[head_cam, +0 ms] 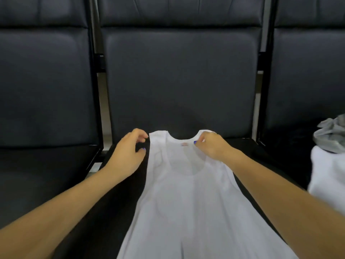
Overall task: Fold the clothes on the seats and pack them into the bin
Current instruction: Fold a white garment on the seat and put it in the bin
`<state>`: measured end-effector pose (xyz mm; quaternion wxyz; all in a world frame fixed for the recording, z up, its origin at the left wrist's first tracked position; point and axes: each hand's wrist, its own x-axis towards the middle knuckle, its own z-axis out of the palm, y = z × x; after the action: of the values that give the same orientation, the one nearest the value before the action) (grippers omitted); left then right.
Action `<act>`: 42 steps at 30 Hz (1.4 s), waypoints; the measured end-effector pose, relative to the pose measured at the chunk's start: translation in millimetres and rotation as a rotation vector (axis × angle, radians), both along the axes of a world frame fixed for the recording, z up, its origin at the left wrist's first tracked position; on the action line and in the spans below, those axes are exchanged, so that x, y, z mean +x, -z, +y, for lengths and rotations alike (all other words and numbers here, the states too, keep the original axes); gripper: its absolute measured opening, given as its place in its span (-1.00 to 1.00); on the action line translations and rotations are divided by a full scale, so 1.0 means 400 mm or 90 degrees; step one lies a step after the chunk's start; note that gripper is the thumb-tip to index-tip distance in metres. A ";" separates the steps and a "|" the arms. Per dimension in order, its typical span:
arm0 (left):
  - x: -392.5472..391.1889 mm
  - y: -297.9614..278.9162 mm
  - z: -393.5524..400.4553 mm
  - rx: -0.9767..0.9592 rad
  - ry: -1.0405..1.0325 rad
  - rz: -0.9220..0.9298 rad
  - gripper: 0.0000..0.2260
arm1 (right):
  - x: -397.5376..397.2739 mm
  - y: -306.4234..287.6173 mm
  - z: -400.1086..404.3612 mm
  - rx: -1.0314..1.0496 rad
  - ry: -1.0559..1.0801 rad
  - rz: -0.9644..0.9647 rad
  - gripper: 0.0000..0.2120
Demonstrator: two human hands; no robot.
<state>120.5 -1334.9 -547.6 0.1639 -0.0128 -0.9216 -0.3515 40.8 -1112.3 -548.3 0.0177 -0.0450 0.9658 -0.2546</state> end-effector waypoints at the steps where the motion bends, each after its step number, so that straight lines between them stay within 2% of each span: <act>1: 0.049 -0.015 -0.010 -0.007 0.012 -0.052 -0.73 | 0.024 -0.012 0.002 0.024 -0.011 -0.026 -0.82; 6: 0.337 -0.091 -0.034 -0.067 0.018 -0.392 -0.82 | 0.228 -0.112 0.032 0.129 -0.080 -0.132 -0.62; 8: 0.439 -0.100 -0.022 -0.115 0.015 -0.565 -0.68 | 0.316 -0.136 0.057 0.197 -0.096 -0.214 -0.60; 10: 0.513 -0.090 -0.003 -0.226 0.020 -0.664 -0.50 | 0.395 -0.141 0.084 0.279 -0.108 -0.268 -0.63; 12: 0.556 -0.066 0.022 -0.292 0.015 -0.647 -0.45 | 0.474 -0.140 0.115 0.328 -0.080 -0.306 -0.67; 14: 0.574 -0.038 0.037 -0.345 0.039 -0.586 -0.59 | 0.555 -0.137 0.144 0.390 -0.035 -0.320 -0.68; 17: 0.573 -0.014 0.050 -0.327 0.101 -0.514 -0.73 | 0.624 -0.101 0.200 0.473 -0.042 -0.337 -0.43; 20: 0.574 -0.012 0.055 -0.115 0.082 -0.463 -0.77 | 0.643 -0.043 0.250 0.353 -0.013 -0.410 -0.46; 21: 0.577 -0.012 0.053 0.018 0.057 -0.467 -0.78 | 0.646 -0.035 0.258 0.298 -0.005 -0.420 -0.55; 24: 0.586 -0.023 0.048 0.555 0.019 -0.566 -0.78 | 0.644 -0.035 0.268 0.149 0.023 -0.403 -0.78; 25: 0.583 -0.018 0.043 0.668 0.030 -0.583 -0.76 | 0.643 -0.043 0.267 0.078 0.040 -0.387 -0.78; 26: 0.580 -0.014 0.040 0.727 0.033 -0.589 -0.75 | 0.637 -0.041 0.270 -0.009 0.068 -0.367 -0.77; 30: 0.544 0.016 0.056 0.855 -0.019 -0.513 -0.61 | 0.625 -0.033 0.282 -0.450 0.158 -0.360 -0.84; 32: 0.523 0.030 0.069 0.868 -0.036 -0.455 -0.68 | 0.616 -0.023 0.288 -0.596 0.178 -0.366 -0.79; 37: 0.482 0.062 0.067 0.816 -0.010 -0.414 -0.76 | 0.590 -0.011 0.296 -0.685 0.209 -0.266 -0.70; 40: 0.465 0.071 0.033 0.741 -0.116 -0.274 -0.70 | 0.583 -0.009 0.303 -0.627 0.218 -0.170 -0.74; 42: 0.468 0.064 0.014 0.663 -0.153 -0.205 -0.61 | 0.578 -0.007 0.307 -0.548 0.221 -0.101 -0.68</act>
<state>307.9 -1329.5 -573.2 0.0444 0.2288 -0.6345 -0.7369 272.2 -989.6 -545.7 0.0282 0.1336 0.7616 -0.6335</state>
